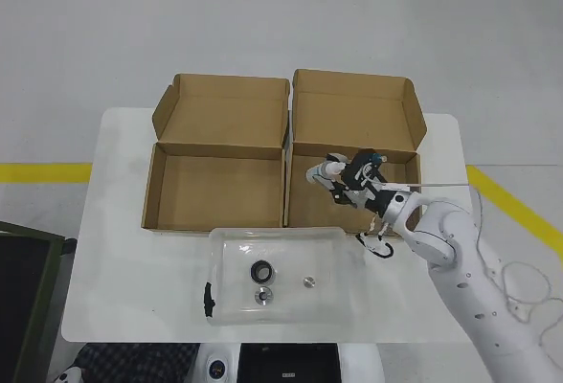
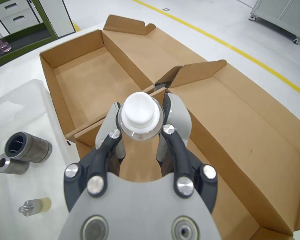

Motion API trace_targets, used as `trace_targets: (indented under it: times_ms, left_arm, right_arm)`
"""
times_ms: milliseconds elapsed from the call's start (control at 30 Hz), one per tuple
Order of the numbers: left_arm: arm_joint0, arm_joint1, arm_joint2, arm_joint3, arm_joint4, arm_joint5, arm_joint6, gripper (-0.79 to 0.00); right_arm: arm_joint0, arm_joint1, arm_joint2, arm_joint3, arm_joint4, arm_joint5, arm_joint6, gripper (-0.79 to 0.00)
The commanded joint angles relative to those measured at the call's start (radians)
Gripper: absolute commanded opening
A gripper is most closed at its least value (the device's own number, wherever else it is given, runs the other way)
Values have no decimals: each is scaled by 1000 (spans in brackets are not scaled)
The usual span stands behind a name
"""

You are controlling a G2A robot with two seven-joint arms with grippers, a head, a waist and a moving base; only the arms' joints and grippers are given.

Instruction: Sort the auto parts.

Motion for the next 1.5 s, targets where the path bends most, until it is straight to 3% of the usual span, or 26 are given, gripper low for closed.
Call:
trace_targets:
  times_ms: [0, 567, 700, 733, 767, 833, 900, 1167, 1467]
  left_arm:
    - [0, 0, 0, 0, 0, 0, 0, 0]
    - [0, 0, 0, 0, 0, 0, 0, 0]
    - [0, 0, 0, 0, 0, 0, 0, 0]
    - [0, 0, 0, 0, 0, 0, 0, 0]
    - [0, 0, 0, 0, 0, 0, 0, 0]
    - [0, 0, 0, 0, 0, 0, 0, 0]
    - [0, 0, 0, 0, 0, 0, 0, 0]
    - [0, 0, 0, 0, 0, 0, 0, 0]
    - [0, 0, 0, 0, 0, 0, 0, 0]
  right_arm:
    - [21, -4, -18, 20, -6, 7, 23, -785]
    - [143, -39, -149, 159, -61, 74, 111, -760]
    - [157, -46, -169, 181, -66, 83, 123, -419]
    - [159, -47, -173, 186, -65, 86, 128, -237]
    - [161, -49, -175, 190, -64, 88, 129, -151]
    - [166, -51, -179, 196, -62, 90, 132, -108]
    - [168, -53, -182, 200, -59, 88, 132, 0]
    - [127, -43, -141, 145, -15, -4, 77, 0]
    - [4, -6, -37, -72, -121, -62, 119, 0]
